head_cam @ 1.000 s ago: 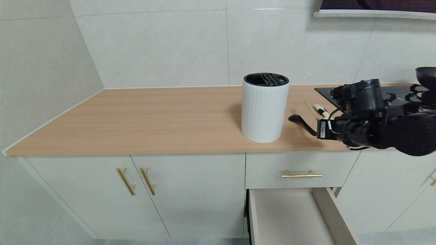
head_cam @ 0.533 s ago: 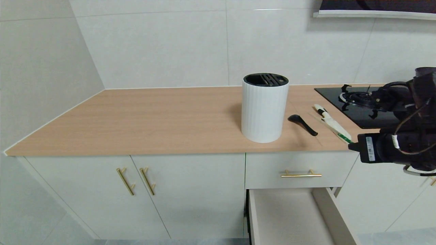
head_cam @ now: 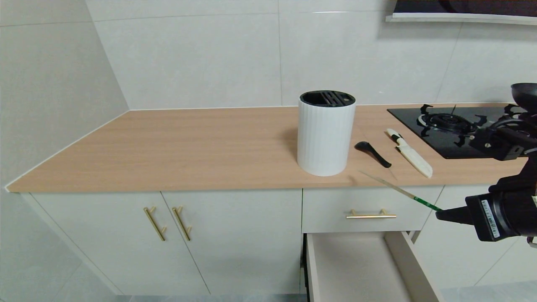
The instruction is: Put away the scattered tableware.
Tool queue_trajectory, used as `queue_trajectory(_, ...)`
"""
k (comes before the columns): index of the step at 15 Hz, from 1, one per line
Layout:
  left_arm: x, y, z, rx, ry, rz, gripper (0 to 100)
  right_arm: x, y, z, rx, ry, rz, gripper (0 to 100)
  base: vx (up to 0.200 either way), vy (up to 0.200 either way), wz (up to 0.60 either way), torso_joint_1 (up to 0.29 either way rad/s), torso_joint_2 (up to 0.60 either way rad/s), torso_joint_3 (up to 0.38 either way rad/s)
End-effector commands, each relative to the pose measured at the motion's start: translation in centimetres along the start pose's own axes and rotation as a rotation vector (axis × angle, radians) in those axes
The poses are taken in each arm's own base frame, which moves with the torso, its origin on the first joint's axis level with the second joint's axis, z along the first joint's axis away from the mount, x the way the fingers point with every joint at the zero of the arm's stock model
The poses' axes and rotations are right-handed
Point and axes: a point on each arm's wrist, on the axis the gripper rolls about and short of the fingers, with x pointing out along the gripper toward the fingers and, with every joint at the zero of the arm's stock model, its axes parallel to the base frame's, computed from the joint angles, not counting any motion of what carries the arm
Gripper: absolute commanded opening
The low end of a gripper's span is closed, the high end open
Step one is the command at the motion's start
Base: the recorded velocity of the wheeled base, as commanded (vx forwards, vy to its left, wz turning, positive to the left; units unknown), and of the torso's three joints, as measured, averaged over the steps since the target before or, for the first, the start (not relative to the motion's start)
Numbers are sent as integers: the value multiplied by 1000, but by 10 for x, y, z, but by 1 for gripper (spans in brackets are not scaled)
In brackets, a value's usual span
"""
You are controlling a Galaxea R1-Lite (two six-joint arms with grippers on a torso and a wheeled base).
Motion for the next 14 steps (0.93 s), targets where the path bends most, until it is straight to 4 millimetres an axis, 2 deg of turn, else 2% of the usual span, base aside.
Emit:
queue_trajectory(1,0,0,0,0,1,0,100,3,0,-4,-12,19,26,0,0,0,0,0,0,0)
queue_trajectory(12,0,0,0,0,1,0,100,11,2,-9,-50,56,28,0,0,0,0,0,0,0)
queue_trajectory(14,0,0,0,0,1,-1,100,11,2,-9,-50,58,27,0,0,0,0,-110,269,161)
